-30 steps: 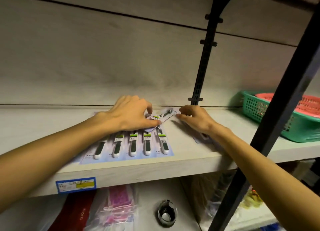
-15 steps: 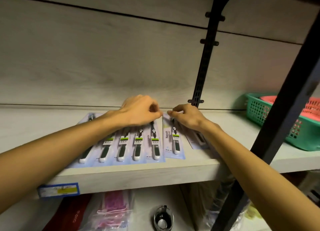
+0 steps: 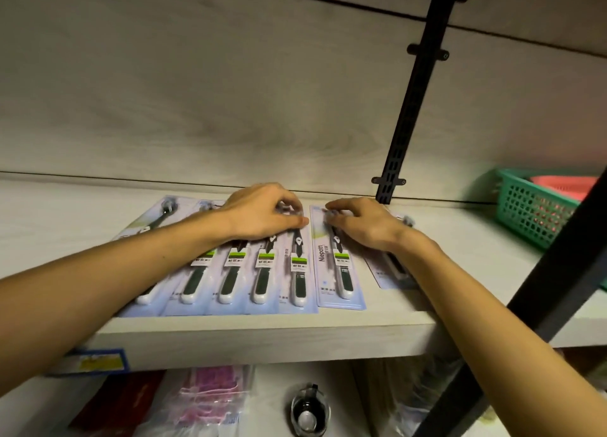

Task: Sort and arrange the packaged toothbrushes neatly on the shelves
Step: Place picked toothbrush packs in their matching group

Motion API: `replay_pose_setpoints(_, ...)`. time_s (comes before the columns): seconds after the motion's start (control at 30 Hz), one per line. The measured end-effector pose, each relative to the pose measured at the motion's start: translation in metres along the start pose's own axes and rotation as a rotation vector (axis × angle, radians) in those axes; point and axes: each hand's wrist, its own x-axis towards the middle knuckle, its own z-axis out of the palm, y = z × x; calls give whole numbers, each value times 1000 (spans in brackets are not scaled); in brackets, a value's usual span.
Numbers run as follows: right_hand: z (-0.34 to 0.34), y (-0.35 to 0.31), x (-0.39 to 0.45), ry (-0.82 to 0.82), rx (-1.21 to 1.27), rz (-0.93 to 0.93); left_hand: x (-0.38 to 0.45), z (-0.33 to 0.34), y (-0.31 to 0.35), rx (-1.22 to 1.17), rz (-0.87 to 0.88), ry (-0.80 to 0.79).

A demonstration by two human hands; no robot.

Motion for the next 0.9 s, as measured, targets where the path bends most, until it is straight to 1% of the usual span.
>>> replay_pose_setpoints(0.1,0,-2,-2,7,-49,-15,0,-1,-1,-74,-56,17)
replay_pose_setpoints(0.27,5,-7,-6,26,-32,13,0,-1,-2,-149,-119,92)
replay_pose_setpoints(0.37,4,-11,-7,21,24,30,0,2,1,-77,-100,77)
replay_pose_setpoints(0.43,2,-13,-7,13,125,37,-1,4,4,12,-49,49)
replay_pose_setpoints(0.5,-1,-14,-7,39,226,39,-1,5,7,62,-7,34)
replay_pose_setpoints(0.6,-9,-11,-7,124,354,68,-2,5,10,66,2,29)
replay_pose_setpoints(0.67,-16,-7,-8,202,387,102,-3,4,11,72,2,21)
replay_pose_setpoints(0.73,-22,-2,-12,338,319,159,-4,1,12,107,20,10)
replay_pose_setpoints(0.8,-29,2,-19,488,196,260,-2,-4,16,135,39,13)
replay_pose_setpoints(0.87,-32,6,-24,552,103,363,2,-9,23,143,50,-1)
replay_pose_setpoints(0.9,-32,8,-26,536,77,417,5,-10,28,158,53,-19)
